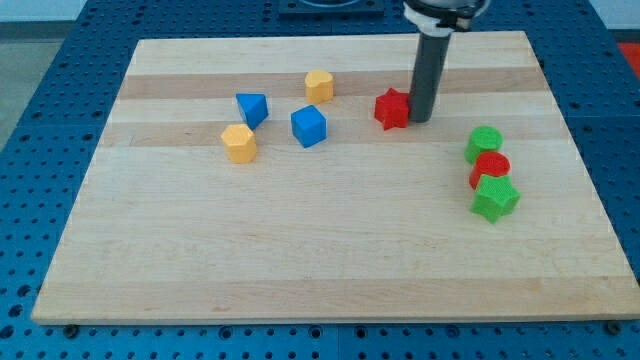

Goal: Separate the green circle from the red circle

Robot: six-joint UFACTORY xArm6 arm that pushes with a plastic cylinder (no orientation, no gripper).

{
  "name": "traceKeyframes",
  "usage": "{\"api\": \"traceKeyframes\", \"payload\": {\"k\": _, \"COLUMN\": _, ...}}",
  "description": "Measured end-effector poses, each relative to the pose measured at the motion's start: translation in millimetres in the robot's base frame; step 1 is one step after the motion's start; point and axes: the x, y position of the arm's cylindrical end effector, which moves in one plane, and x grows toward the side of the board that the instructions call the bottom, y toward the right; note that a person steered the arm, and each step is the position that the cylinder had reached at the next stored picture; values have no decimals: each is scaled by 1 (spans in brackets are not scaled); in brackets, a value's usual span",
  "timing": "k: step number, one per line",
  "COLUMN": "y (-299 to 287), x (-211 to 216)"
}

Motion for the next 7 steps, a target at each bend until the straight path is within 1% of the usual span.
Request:
{"api": "traceKeyframes", "payload": {"k": 1, "y": -3, "x": -1}}
{"api": "traceKeyframes", "payload": {"k": 2, "y": 10, "x": -1}}
{"api": "traceKeyframes", "payload": {"k": 4, "y": 71, "x": 0}}
{"api": "traceKeyframes", "payload": {"k": 5, "y": 102, "x": 18}}
{"api": "traceKeyframes", "payload": {"k": 6, "y": 117, "x": 39}}
{"api": "traceKeyframes", "payload": {"k": 7, "y": 119, "x": 57}}
